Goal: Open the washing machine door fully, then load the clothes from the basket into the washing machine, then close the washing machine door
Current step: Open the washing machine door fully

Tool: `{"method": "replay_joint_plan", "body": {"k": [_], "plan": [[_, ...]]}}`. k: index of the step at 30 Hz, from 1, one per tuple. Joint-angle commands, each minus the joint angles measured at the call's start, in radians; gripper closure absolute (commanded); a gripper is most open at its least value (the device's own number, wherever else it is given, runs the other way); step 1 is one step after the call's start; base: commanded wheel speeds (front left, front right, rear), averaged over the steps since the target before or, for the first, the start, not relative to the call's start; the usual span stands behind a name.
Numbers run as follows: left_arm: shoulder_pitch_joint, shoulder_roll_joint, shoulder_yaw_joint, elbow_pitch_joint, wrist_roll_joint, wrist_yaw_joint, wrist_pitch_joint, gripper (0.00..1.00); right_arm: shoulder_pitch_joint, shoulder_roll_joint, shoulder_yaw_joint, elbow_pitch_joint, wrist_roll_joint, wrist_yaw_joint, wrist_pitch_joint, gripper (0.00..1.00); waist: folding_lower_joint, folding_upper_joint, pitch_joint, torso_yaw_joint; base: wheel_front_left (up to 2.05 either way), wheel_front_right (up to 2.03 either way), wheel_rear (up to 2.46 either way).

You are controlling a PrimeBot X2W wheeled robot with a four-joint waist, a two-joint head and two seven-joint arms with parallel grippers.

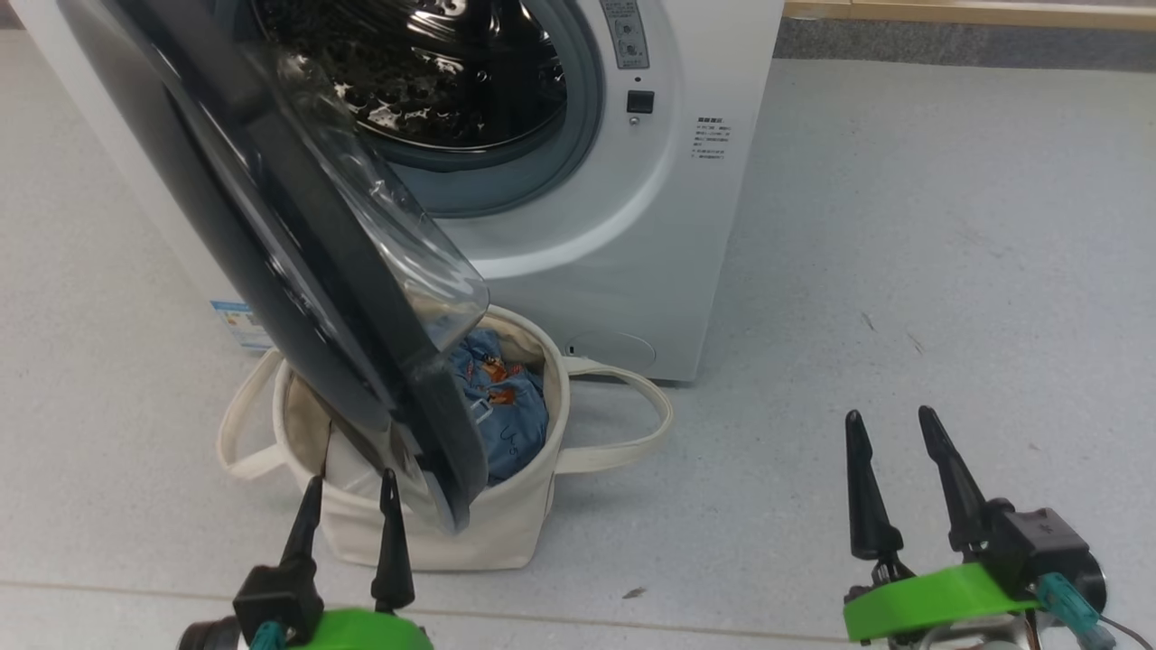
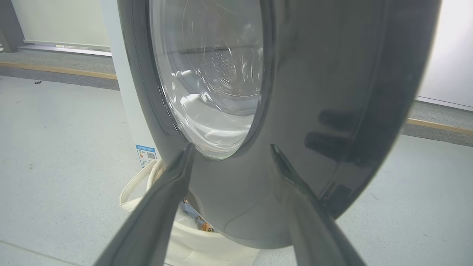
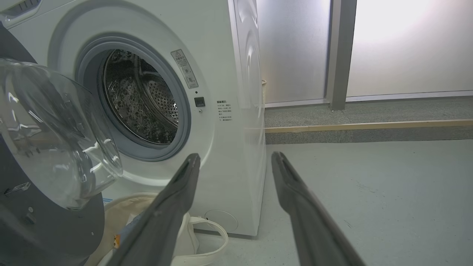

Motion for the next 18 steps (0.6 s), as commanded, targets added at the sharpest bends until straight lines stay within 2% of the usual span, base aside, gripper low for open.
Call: {"method": "replay_joint_plan", "body": {"k": [1,7,14,18], "plan": [[-0.043,0.005,0.034,-0.038,0.009,0.001,-0.012,0.0,-0.044,0.001,0.021,-0.027,-0.002,0.0,-0.012,0.0,-0.0001,-0.0001,0.003,0.005,0.0,0.0,0.0],[-0.054,0.005,0.048,-0.088,-0.039,0.004,-0.012,0.0,-0.05,0.002,0.025,-0.02,0.005,0.0,-0.012,0.0,-0.0001,-0.0001,0.008,0.014,0.0,0.0,0.0],[-0.068,0.005,0.088,-0.377,-0.019,0.006,-0.012,0.0,-0.065,0.002,0.01,-0.022,0.007,0.0,-0.012,0.0,-0.0001,-0.0001,0.018,0.025,0.0,0.0,0.0],[-0.081,0.005,0.059,-0.528,0.019,-0.001,-0.012,0.0,-0.074,0.002,0.005,-0.021,0.007,0.0,-0.012,0.0,-0.0001,-0.0001,0.023,0.025,0.0,0.0,0.0]]}}
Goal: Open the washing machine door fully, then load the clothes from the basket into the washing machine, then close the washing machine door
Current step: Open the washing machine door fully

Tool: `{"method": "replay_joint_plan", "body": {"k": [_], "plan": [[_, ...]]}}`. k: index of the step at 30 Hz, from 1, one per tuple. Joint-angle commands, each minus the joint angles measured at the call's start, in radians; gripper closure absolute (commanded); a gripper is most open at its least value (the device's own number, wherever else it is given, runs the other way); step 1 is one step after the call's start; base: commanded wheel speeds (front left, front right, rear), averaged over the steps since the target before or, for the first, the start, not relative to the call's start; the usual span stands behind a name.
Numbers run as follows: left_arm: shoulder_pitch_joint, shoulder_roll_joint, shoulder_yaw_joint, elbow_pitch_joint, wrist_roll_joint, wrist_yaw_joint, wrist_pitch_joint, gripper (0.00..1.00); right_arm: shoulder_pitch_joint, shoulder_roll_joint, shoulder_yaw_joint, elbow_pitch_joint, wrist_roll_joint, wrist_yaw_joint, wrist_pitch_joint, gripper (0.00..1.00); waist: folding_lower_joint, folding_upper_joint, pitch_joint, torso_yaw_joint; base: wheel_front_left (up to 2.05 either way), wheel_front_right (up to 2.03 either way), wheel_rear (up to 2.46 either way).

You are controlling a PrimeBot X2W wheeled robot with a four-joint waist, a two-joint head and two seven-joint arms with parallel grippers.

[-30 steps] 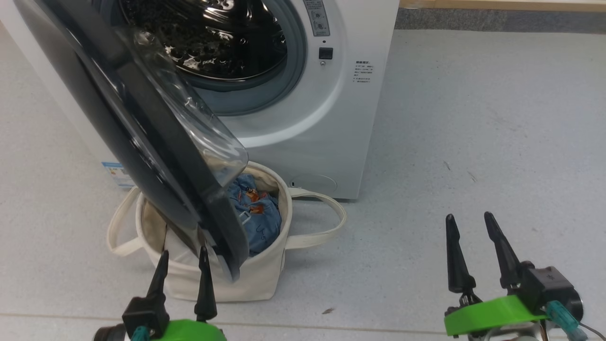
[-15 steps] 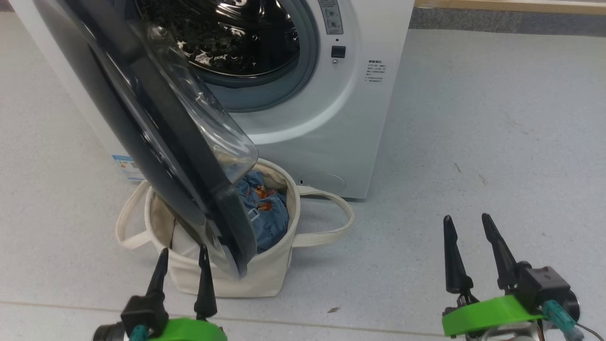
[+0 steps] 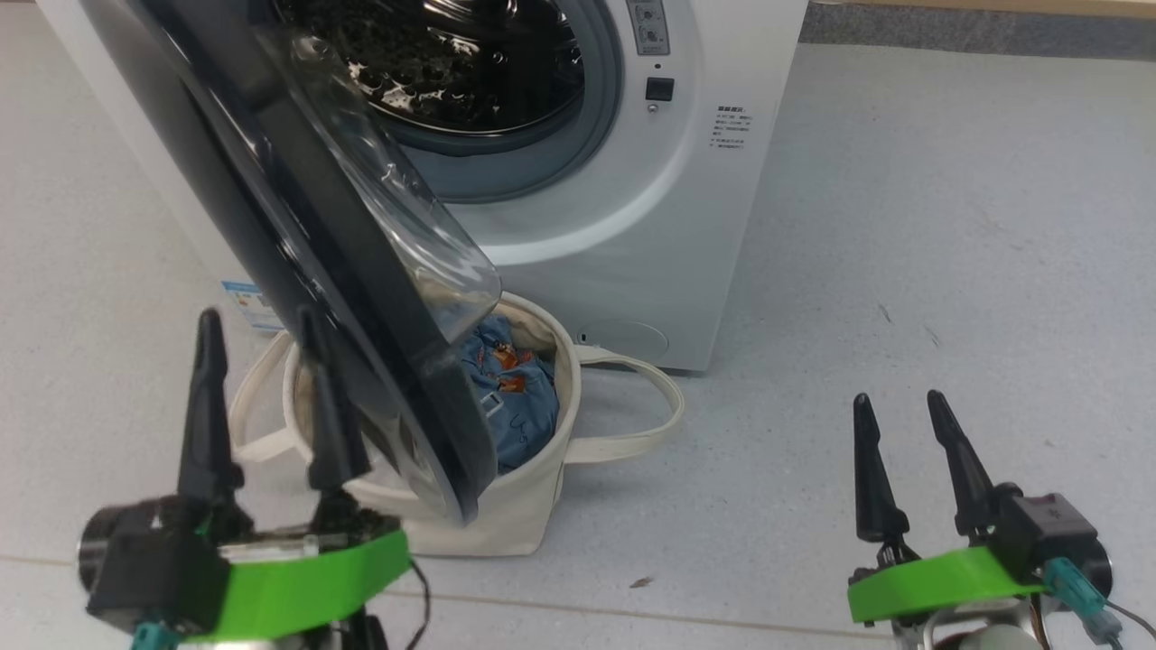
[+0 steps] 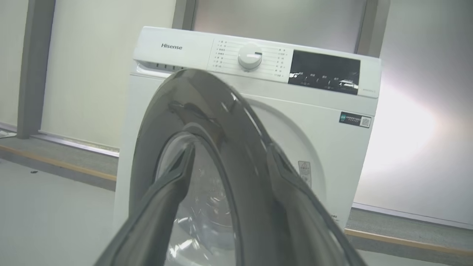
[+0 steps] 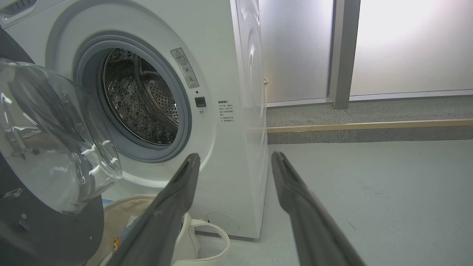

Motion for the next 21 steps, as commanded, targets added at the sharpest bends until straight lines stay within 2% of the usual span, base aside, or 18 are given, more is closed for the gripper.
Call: {"method": "replay_joint_plan", "body": {"k": [1,2,3,4,9,13,17,21], "plan": [[-0.045,0.006,0.003,-0.063,0.017,-0.006,-0.005,0.0,-0.051,0.001,0.017,-0.031,0.004,0.0,-0.012,0.0,-0.0001,-0.0001,0.002,-0.002,0.0,0.0,0.0],[-0.046,0.006,-0.024,-0.076,0.017,-0.013,-0.005,0.0,-0.054,0.001,0.017,-0.032,0.005,0.0,-0.012,0.0,-0.0001,-0.0001,0.003,-0.004,0.0,0.0,0.0],[-0.046,0.006,-0.052,-0.079,0.018,-0.021,-0.005,0.08,-0.057,0.001,0.017,-0.032,0.006,0.0,-0.012,0.0,-0.0001,-0.0001,0.005,-0.005,0.0,0.0,0.0],[-0.045,0.006,-0.086,-0.069,0.017,-0.036,-0.005,1.0,-0.059,0.001,0.018,-0.032,0.007,0.0,-0.012,0.0,-0.0001,-0.0001,0.006,-0.008,0.0,0.0,0.0],[-0.061,0.006,-0.213,0.033,-0.057,-0.072,-0.005,1.0,-0.073,0.001,0.035,-0.026,0.012,0.0,-0.012,0.0,-0.0001,-0.0001,0.013,-0.031,0.0,0.0,0.0],[-0.091,0.006,-0.282,0.16,-0.092,-0.071,-0.005,1.0,-0.079,0.001,0.03,-0.022,0.024,0.0,-0.012,0.0,-0.0001,-0.0001,0.017,-0.051,0.0,0.0,0.0],[-0.132,0.006,-0.323,0.254,-0.111,-0.054,-0.005,1.0,-0.083,0.001,0.043,-0.009,0.036,0.0,-0.012,0.0,-0.0001,-0.0001,0.021,-0.072,0.0,0.0,0.0],[-0.161,0.006,-0.299,0.317,-0.118,-0.006,-0.005,1.0,-0.08,0.001,0.045,0.003,0.049,0.0,-0.012,0.0,-0.0001,-0.0001,0.021,-0.081,0.0,0.0,0.0]]}}
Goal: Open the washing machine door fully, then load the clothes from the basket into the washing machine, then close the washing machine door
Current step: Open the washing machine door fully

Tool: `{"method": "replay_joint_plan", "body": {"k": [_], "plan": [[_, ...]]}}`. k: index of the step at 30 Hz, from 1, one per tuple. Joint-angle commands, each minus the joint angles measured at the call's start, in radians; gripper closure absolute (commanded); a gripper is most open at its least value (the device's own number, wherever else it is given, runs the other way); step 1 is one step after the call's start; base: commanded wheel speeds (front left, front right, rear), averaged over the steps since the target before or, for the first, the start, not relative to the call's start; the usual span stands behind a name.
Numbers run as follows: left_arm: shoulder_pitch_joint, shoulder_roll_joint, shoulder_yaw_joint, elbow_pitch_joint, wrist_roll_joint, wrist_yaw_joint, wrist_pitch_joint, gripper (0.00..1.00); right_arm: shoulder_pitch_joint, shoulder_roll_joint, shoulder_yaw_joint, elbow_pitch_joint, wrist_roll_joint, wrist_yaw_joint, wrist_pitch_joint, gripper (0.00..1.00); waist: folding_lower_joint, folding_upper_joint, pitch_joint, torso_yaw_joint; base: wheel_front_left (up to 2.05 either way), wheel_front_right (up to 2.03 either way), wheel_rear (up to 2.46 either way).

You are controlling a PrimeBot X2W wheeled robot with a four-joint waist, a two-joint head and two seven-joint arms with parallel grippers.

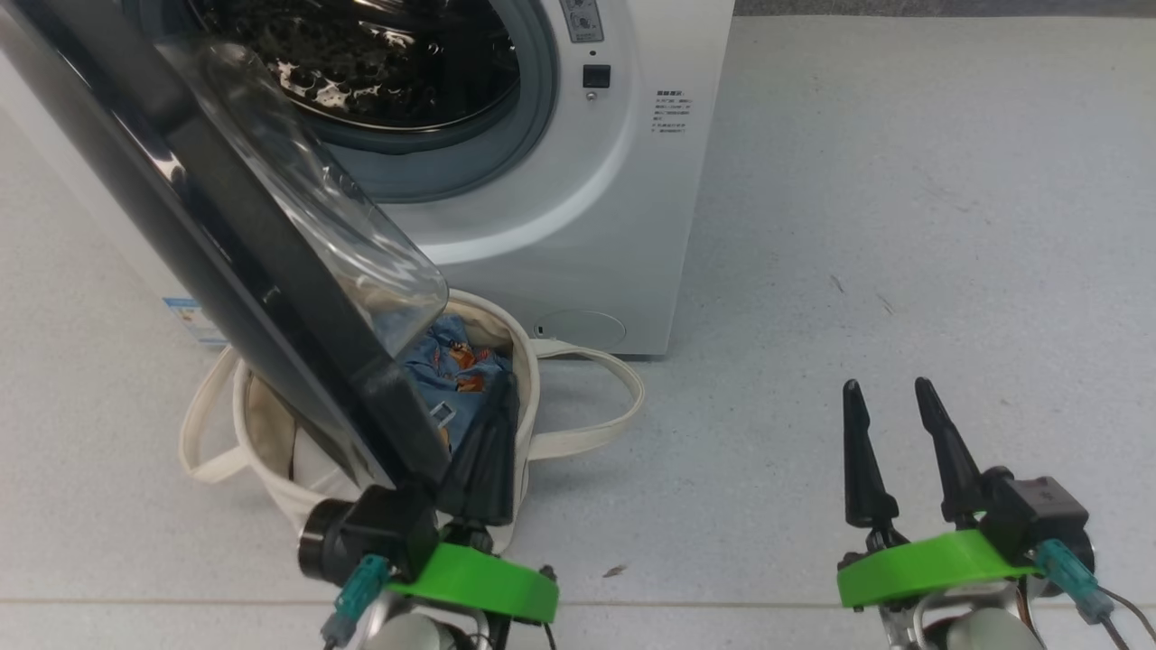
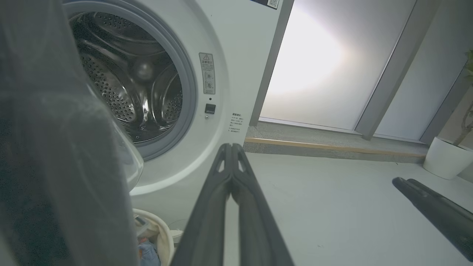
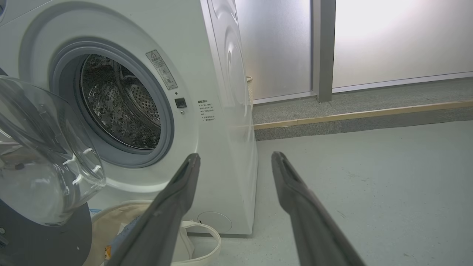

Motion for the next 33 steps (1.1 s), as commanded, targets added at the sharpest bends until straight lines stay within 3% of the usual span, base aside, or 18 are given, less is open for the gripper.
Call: {"method": "replay_joint_plan", "body": {"k": [1,7,15,33], "plan": [[-0.038,0.004,0.046,-0.01,0.006,0.018,-0.005,1.0,-0.038,0.0,0.03,-0.025,0.005,0.0,-0.012,0.0,-0.0001,0.0,-0.003,-0.003,0.0,0.0,0.0],[-0.034,0.004,0.094,0.063,0.027,0.051,-0.005,1.0,-0.034,0.0,0.04,-0.02,0.011,0.0,-0.012,0.0,-0.0001,0.0,-0.007,0.002,0.0,0.0,0.0],[0.001,0.004,0.157,0.077,0.034,0.064,-0.005,1.0,-0.022,0.0,0.051,-0.011,0.003,0.0,-0.012,0.0,-0.0001,0.0,-0.015,0.051,0.0,0.0,0.0],[0.079,0.004,0.266,0.007,0.022,0.081,-0.005,1.0,-0.026,0.0,0.086,-0.006,-0.029,0.0,-0.012,0.0,-0.0001,0.0,0.01,0.3,0.0,0.0,0.0]]}}
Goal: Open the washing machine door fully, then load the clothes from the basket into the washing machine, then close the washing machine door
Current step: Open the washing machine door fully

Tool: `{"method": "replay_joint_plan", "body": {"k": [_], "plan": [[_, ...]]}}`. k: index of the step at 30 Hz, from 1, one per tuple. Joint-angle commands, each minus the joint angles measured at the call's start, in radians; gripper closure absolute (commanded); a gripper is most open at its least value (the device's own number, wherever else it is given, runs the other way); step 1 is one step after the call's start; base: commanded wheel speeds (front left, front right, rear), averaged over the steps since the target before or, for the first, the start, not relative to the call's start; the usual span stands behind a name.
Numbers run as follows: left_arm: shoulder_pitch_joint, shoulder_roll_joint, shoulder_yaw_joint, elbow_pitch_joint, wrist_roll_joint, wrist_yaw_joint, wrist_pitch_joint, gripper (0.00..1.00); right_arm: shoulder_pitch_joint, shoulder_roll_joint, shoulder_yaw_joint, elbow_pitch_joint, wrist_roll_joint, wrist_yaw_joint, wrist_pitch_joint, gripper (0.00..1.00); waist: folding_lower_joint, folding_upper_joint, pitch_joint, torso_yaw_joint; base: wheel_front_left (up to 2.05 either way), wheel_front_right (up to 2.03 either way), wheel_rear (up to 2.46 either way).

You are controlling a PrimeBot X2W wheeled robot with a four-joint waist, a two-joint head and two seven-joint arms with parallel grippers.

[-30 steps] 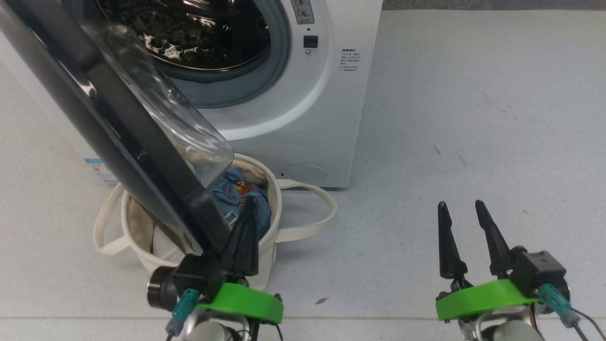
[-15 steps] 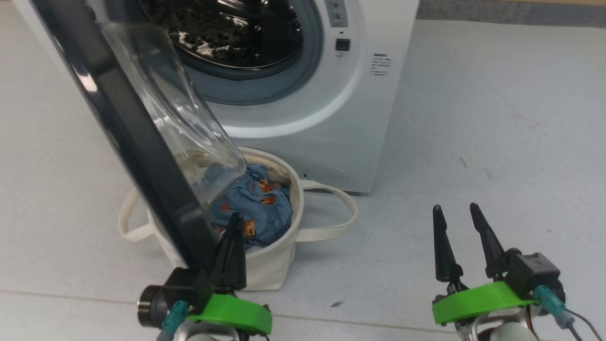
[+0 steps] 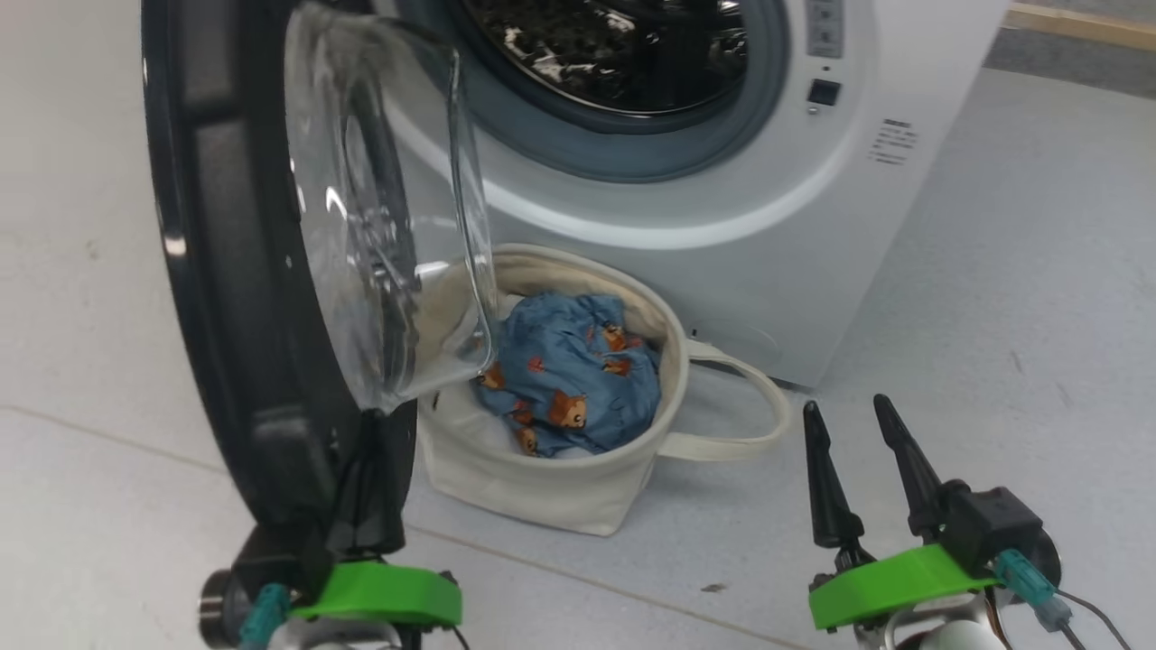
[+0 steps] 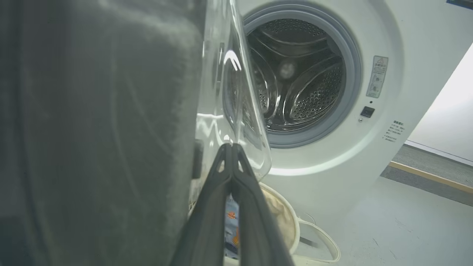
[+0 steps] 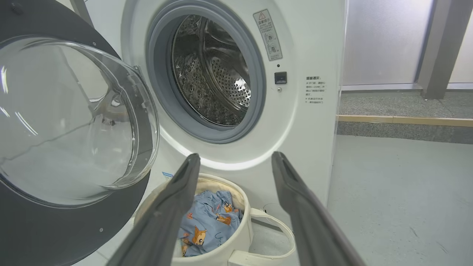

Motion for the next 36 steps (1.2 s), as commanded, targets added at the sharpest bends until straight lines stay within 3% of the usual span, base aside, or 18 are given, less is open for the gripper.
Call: {"method": "replay_joint_plan", "body": {"k": [1,12,19,36], "plan": [[-0.026,0.013,0.071,-0.043,-0.007,0.014,-0.005,1.0,-0.035,0.0,0.032,-0.035,-0.009,0.0,-0.012,0.0,0.0,-0.0001,0.018,0.039,0.0,0.0,0.0],[-0.039,0.013,0.304,-0.076,0.017,0.011,-0.005,1.0,-0.05,0.0,0.026,-0.031,-0.04,0.0,-0.012,0.0,0.0,-0.0001,0.074,0.049,0.0,0.0,0.0],[-0.065,0.023,0.442,-0.051,0.023,-0.026,-0.005,1.0,-0.068,-0.006,0.021,-0.033,-0.065,0.0,-0.012,0.0,0.0,-0.0001,0.126,0.039,0.0,0.0,0.0],[-0.26,0.078,0.745,0.012,-0.015,-0.069,-0.005,1.0,-0.111,-0.115,0.003,-0.085,-0.073,0.0,-0.012,0.0,0.0,-0.0001,0.304,0.081,0.0,0.0,0.0]]}}
